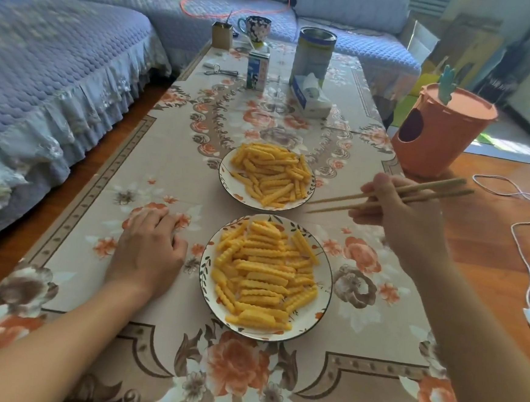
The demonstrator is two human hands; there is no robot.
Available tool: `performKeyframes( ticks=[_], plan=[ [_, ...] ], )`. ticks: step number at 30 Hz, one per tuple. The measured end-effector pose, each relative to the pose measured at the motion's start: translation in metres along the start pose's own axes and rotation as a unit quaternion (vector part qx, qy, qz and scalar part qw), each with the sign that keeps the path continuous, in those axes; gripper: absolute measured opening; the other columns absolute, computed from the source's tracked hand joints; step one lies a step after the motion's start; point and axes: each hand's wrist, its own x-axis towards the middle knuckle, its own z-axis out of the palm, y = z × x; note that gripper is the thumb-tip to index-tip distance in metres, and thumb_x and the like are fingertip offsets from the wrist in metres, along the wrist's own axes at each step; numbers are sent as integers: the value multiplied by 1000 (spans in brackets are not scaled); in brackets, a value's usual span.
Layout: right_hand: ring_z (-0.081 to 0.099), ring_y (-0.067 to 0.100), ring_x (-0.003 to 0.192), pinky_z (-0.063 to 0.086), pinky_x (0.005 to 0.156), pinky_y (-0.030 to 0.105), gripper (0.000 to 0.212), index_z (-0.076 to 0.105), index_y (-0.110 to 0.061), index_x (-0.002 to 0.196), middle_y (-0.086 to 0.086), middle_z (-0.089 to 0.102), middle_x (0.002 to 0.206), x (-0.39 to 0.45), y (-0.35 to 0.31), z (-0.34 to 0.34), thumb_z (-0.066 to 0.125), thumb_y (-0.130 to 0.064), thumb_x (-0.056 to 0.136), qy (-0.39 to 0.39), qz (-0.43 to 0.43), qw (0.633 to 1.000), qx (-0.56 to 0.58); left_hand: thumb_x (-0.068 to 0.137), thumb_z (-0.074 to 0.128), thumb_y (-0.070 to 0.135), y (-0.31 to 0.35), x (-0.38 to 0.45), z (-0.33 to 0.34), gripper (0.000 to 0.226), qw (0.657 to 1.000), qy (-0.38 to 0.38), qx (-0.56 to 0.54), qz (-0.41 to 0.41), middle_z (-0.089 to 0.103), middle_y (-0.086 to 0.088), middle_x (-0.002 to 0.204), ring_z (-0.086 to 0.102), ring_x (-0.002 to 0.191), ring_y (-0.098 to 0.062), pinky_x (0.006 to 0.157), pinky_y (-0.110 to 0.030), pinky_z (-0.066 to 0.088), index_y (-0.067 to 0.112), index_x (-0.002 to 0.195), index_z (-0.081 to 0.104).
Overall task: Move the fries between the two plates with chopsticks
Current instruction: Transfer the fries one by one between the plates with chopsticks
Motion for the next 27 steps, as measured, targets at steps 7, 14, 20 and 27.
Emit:
performKeyframes(
  ticks=[7,14,20,27],
  plan=[
    [73,18,60,64,62,36,23,73,-9,93,10,72,71,37,7,65,56,-19,104,-53,-76,989,-113,89,41,34,-1,2,0,54,1000,5,0,8,59,-12,137,45,134,-30,119,-49,33,11,133,62],
    [72,20,58,63,62,33,29,69,-18,83,7,71,70,48,5,78,54,-30,105,-78,-60,985,-138,88,42,33,-2,2,0,54,1000,6,1,11,59,-13,136,46,133,-31,116,-49,36,12,132,62],
    [70,22,53,60,54,29,35,68,-8,82,5,68,59,36,-18,64,53,-31,106,-51,-56,996,-55,90,51,26,0,0,-2,45,1000,9,-1,10,60,-14,134,47,132,-32,117,-49,35,11,131,63],
    [70,29,52,62,52,37,43,66,-1,81,11,68,56,-19,-53,26,49,-33,105,-77,-26,997,-15,93,50,27,1,0,-3,45,1000,3,2,3,58,-15,138,44,135,-31,120,-48,31,10,133,62]
  ],
)
